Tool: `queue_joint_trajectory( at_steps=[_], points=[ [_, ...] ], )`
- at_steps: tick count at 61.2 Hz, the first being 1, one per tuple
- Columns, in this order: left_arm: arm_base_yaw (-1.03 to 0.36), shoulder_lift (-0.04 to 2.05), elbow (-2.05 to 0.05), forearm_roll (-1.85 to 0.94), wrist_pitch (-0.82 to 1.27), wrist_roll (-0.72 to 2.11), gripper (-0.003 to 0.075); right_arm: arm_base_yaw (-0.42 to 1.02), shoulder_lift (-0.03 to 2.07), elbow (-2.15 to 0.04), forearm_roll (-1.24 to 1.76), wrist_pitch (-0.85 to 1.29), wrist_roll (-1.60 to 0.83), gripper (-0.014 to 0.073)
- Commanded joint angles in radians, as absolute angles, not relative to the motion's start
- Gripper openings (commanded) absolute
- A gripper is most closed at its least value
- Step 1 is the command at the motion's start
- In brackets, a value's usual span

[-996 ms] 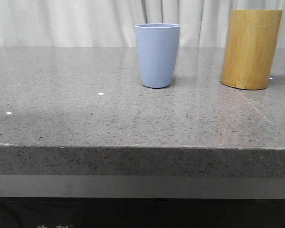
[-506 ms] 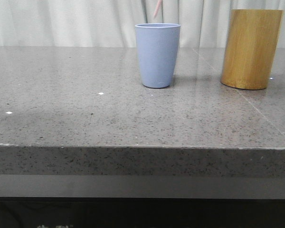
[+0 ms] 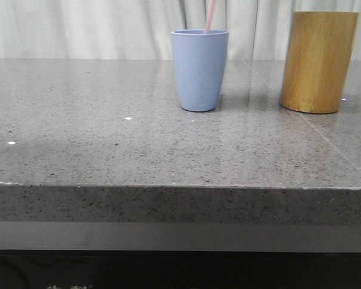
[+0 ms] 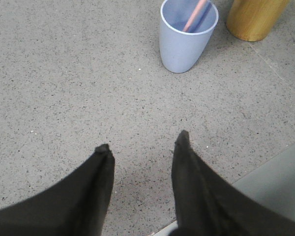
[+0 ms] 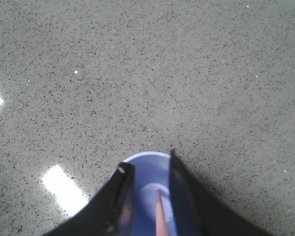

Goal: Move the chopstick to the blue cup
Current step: 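Open the right gripper to release the chopstick and withdraw it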

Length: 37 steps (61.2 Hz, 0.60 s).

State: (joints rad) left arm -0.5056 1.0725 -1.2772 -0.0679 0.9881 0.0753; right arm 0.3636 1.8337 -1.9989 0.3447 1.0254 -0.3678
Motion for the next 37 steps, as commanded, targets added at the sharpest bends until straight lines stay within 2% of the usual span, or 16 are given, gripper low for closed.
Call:
queue_joint_trajectory(
  at_steps=[1,8,24,37],
  points=[
    [-0.502,1.055,-1.303,-0.081,0.924,0.068,0.0295,0.361,1.761,-2.031,0.33,0.975,-0.379,0.037],
    [-0.502,1.055,-1.303,-0.081,0.928,0.068,0.0294,0.361,1.709,-2.031,0.267,1.006,-0.336,0.037],
    [-0.502,1.055,-1.303,-0.085,0.933,0.068,0.0295,0.361,1.504,-2.017,0.065,1.136,-0.076,0.037],
    [-0.502,1.055,-1.303,-0.085,0.933,0.068,0.0295,0.361,1.284,-1.8,0.061,1.112,-0.014,0.037]
  ],
)
